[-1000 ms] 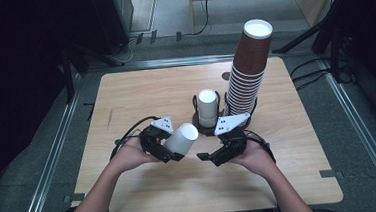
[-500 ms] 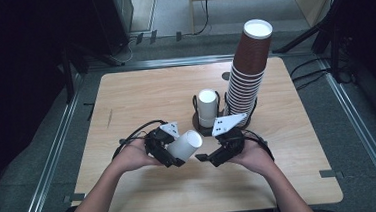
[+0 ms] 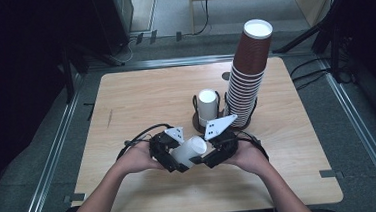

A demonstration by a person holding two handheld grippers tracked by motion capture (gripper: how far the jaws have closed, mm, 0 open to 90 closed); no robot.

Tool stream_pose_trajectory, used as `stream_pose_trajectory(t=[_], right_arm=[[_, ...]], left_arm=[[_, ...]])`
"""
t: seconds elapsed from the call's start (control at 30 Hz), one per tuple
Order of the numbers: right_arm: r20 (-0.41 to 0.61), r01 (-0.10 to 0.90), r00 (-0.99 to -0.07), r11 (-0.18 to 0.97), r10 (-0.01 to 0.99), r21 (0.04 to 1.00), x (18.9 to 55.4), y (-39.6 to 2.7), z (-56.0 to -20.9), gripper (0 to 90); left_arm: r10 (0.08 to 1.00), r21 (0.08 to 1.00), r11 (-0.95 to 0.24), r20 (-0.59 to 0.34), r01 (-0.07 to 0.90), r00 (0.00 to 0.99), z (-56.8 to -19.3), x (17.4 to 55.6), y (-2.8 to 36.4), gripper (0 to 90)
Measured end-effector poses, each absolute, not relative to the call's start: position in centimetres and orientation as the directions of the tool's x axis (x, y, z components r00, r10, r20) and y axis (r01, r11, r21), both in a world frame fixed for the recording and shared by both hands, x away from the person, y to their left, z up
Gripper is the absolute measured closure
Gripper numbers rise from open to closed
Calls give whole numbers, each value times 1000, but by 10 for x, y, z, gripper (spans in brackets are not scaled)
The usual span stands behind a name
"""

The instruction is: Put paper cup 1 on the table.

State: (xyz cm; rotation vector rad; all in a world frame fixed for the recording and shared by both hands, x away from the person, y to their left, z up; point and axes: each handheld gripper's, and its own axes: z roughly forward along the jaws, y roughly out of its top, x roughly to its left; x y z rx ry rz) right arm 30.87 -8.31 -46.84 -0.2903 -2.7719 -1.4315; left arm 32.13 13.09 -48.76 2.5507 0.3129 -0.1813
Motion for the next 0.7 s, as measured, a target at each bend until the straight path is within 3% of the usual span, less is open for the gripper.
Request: stream_pose_trajectory(t=[0.13,0.2,0.3,0.7], right_arm=[[103,173,-983,562,154,809,309,-84,-466,334],[102,173,-982,552,157,816,309,-85,-465,334],[101,177,-980,530,169,829,311,-90,-463,334],[110,199,-969,441,219,875,314,-106,-461,333]], left_arm=[[190,536,-807,-161,248,968,-486,319,132,212],[204,552,-792,-160,259,966,-484,320,133,123],[221,574,-774,-151,267,964,-480,321,134,59],[264,682,-664,-169,306,950,-470,324,148,37]])
